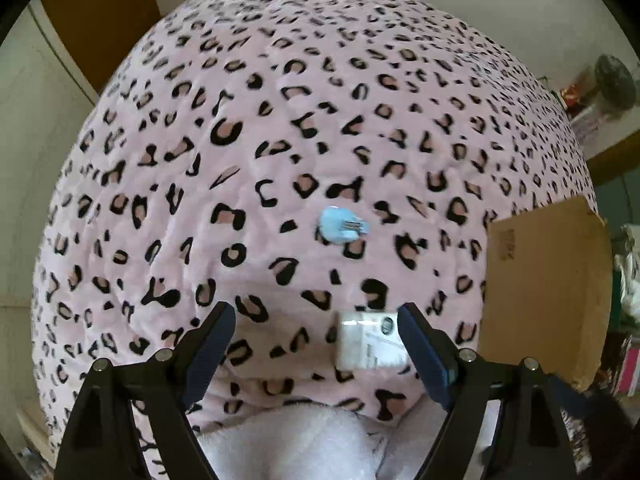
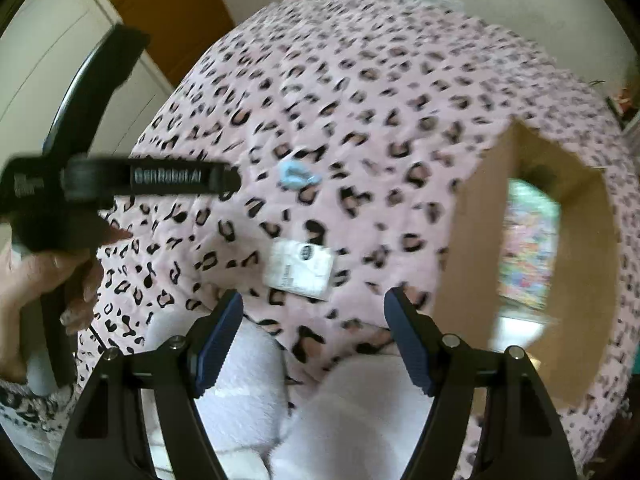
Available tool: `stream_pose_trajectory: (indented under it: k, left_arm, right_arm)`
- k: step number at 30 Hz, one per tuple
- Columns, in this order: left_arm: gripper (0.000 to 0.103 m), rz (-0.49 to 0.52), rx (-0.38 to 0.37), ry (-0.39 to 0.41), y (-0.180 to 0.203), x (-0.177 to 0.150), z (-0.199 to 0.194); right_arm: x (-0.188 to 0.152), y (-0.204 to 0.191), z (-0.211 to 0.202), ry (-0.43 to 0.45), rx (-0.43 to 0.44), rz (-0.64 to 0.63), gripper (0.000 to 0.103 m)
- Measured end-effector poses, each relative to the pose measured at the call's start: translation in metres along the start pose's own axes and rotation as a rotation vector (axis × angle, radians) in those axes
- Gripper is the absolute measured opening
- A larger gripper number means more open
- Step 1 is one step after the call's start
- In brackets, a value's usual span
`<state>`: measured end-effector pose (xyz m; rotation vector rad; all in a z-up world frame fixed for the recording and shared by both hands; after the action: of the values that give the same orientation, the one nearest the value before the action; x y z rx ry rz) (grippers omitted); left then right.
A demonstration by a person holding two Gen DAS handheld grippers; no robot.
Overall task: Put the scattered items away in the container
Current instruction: 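Grasp the blue fuzzy plush with the left gripper while the right grasps the cotton-swab tub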
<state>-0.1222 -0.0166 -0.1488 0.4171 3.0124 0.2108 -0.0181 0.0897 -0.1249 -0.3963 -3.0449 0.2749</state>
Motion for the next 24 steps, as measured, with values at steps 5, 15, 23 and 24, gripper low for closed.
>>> stream_pose_trajectory:
  k: [5,15,23,24]
  left_arm:
    - [0.085,-0.007,-0.054,-0.024,-0.006,0.02,0.029]
    - [0.085,0.096,-0.095,-0.04,0.024,0.062,0.08]
    - [0.085,0.118,-0.112,-0.063,0.029,0.079,0.112]
    - [0.085,0.123,-0.112,-0.066,0.03,0.08,0.116]
  right_arm:
    - [0.007,-0.009,0.06,-0.078,0.136,0.064,0.074]
    - [0.022,0.01,0.129,-0.122,0.226,0.247,0.081]
    - [0.034,0.015,0.16,-0.145,0.241,0.3,0.081]
    - [0.036,0.012,0.163,-0.15,0.239,0.292,0.082]
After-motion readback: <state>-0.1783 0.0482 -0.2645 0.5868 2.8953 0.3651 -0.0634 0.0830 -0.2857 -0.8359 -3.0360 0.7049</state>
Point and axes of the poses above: each gripper's, at about its wrist camera, not at the fingertips, and z roughly the way its jaws point, y to its right, x to its top, the point moved 10 cm from there along z, roughly the way its jaws point, and after that the axes turned 15 degrees about -y, right-handed, at the moved point
